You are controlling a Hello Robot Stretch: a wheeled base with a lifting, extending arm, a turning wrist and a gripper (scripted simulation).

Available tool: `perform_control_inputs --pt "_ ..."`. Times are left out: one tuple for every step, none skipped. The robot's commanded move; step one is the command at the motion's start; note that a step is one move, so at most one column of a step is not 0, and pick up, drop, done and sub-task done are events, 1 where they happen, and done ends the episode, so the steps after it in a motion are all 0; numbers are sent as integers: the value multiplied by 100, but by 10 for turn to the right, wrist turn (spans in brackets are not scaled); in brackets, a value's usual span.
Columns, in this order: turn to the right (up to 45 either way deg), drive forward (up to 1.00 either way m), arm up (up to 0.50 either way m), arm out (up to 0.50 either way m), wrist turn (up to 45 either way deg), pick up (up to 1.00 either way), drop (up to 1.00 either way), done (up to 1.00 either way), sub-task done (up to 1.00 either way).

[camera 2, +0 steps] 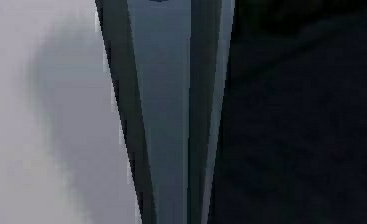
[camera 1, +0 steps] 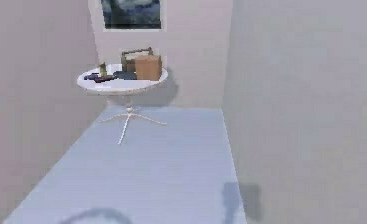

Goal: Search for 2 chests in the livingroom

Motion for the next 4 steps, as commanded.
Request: perform_control_inputs --pt "0 100 0 0 0 0 0 0 0" --pt "-30 0 0 0 0 0 0 0 0" --pt "0 75 0 0 0 0 0 0 0" --pt "-270 0 0 0 0 0 0 0 0"
